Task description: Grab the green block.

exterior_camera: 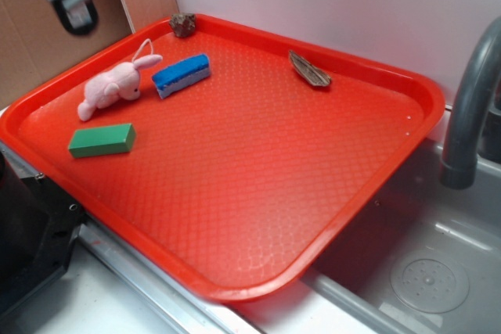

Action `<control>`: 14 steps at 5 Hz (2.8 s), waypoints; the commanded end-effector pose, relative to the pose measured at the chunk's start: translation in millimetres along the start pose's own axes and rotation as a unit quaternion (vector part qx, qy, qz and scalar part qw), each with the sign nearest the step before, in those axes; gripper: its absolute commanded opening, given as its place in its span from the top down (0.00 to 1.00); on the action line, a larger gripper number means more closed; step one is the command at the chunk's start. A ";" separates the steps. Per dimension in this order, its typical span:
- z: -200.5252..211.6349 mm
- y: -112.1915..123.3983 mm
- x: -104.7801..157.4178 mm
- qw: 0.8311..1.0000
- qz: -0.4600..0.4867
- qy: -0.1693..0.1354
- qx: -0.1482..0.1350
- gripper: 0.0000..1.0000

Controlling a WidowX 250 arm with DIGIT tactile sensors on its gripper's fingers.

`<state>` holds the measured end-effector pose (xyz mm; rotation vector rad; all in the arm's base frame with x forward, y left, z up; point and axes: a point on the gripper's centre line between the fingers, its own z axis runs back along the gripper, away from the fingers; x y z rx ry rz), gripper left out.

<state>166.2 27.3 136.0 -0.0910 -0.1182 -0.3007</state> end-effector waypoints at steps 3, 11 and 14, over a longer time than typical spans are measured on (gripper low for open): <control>-81.9 17.7 -29.3 0.997 -0.071 0.007 0.019 0.00; 61.4 -63.4 28.6 0.970 0.220 -0.042 0.095 1.00; 95.6 -30.0 55.9 0.916 0.361 -0.088 0.150 1.00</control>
